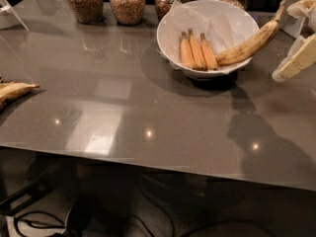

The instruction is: Pick banana from white bowl

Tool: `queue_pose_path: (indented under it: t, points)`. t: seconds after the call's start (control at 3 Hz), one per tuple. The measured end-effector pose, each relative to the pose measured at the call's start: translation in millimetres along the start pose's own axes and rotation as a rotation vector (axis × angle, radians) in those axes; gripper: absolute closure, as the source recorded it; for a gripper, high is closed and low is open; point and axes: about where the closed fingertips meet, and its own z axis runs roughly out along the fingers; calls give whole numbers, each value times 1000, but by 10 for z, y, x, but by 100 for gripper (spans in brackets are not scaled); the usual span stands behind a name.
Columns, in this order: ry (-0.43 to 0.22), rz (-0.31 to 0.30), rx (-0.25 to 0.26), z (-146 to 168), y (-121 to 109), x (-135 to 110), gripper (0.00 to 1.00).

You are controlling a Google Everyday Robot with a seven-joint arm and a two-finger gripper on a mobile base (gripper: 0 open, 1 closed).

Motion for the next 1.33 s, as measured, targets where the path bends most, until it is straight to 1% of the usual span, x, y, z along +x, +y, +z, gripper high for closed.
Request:
queue_pose_path:
  t: [0.33,0.67,1.0,1.33]
  points:
    - [-95,31,-15,178,-169,-39,0]
    - [-95,31,-15,179,-169,-39,0]
    - [-128,38,-11,224,-175,-12,0]
    - [-187,89,-6,358,-187,149,0]
